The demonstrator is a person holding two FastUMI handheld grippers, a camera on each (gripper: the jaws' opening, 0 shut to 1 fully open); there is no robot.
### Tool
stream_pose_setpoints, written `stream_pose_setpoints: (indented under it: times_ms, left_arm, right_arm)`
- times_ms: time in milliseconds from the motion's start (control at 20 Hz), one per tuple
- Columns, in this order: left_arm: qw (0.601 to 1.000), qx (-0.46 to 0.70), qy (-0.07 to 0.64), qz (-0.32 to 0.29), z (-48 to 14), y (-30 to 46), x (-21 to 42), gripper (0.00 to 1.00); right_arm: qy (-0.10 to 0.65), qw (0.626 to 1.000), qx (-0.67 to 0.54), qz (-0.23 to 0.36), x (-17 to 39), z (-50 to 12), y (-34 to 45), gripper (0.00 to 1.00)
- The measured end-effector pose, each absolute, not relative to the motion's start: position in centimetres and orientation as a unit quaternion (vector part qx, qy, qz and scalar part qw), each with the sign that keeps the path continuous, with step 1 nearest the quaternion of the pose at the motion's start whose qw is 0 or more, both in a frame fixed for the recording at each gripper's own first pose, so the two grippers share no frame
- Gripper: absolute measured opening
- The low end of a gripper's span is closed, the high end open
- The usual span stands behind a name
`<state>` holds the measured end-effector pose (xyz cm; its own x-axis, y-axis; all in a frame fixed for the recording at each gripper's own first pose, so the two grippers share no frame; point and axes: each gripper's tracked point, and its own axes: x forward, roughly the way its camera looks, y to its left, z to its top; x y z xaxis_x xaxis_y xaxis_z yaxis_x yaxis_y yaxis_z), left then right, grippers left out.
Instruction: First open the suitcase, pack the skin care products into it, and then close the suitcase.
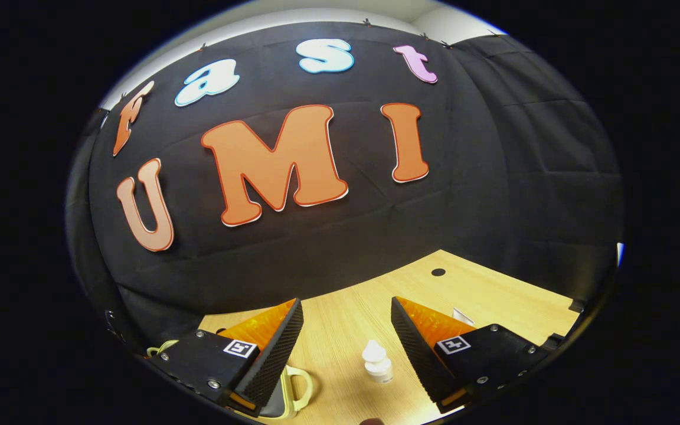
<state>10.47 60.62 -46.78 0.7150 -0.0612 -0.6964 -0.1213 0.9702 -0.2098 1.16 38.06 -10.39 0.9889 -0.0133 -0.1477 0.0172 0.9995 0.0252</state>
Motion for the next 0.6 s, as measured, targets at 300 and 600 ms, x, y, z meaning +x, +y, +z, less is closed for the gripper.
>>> stream_pose_setpoints:
  times_ms: [300,600]
  left_arm:
    - [0.912,-0.123,0.388,0.051,-49.0,62.0,9.1,0.26]
    - [0.922,-0.080,0.343,0.163,-44.9,64.7,8.2,1.00]
  right_arm:
    - [0.080,0.997,0.006,-0.004,1.1,-10.7,37.3,0.95]
    - [0.084,0.996,-0.013,-0.010,0.8,-11.0,34.1,0.95]
